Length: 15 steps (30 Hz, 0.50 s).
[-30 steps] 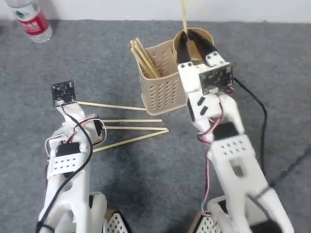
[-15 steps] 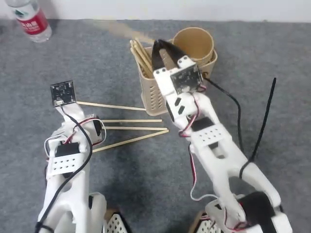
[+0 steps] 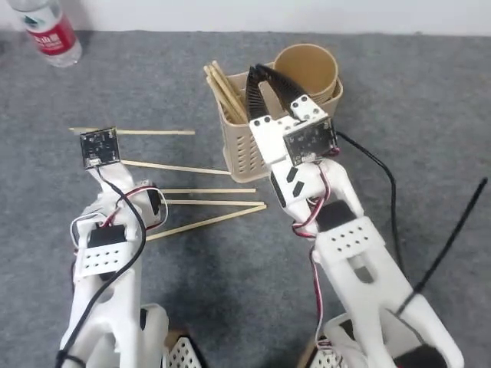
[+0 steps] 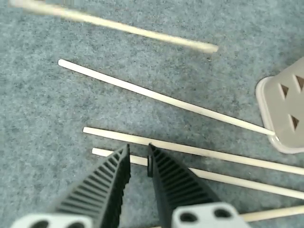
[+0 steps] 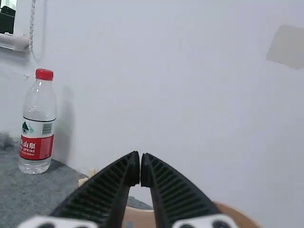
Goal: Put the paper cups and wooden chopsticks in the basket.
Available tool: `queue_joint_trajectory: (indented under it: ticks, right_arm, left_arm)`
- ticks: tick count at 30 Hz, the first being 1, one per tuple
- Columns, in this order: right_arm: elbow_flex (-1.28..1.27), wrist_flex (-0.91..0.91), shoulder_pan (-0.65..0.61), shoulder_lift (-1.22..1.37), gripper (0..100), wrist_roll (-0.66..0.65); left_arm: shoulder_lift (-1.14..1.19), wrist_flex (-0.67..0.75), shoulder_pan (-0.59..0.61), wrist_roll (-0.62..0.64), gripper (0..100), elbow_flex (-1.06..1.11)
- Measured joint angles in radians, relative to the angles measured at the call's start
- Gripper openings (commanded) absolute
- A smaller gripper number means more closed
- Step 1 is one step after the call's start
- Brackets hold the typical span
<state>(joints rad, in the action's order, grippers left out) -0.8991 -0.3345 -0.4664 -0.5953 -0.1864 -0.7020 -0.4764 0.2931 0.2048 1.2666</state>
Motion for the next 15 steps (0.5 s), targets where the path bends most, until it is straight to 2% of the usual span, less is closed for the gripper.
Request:
queue_joint_trajectory:
  ticks: [5, 8, 15]
  right_arm:
    - [0.0, 0.15, 0.049, -0.157, 0.8, 0.0]
    - [0.031, 0.321, 0.064, -0.249, 1.2, 0.0]
    - [0.123, 0.786, 0.186, -0.328, 1.3, 0.0]
  left_arm:
    - [0.0, 0.0, 0.0, 0.0, 6, 0.0]
    - [0.0, 0.0, 0.0, 0.0, 6, 0.0]
    - [0.0, -0.002, 0.0, 0.0, 21, 0.0]
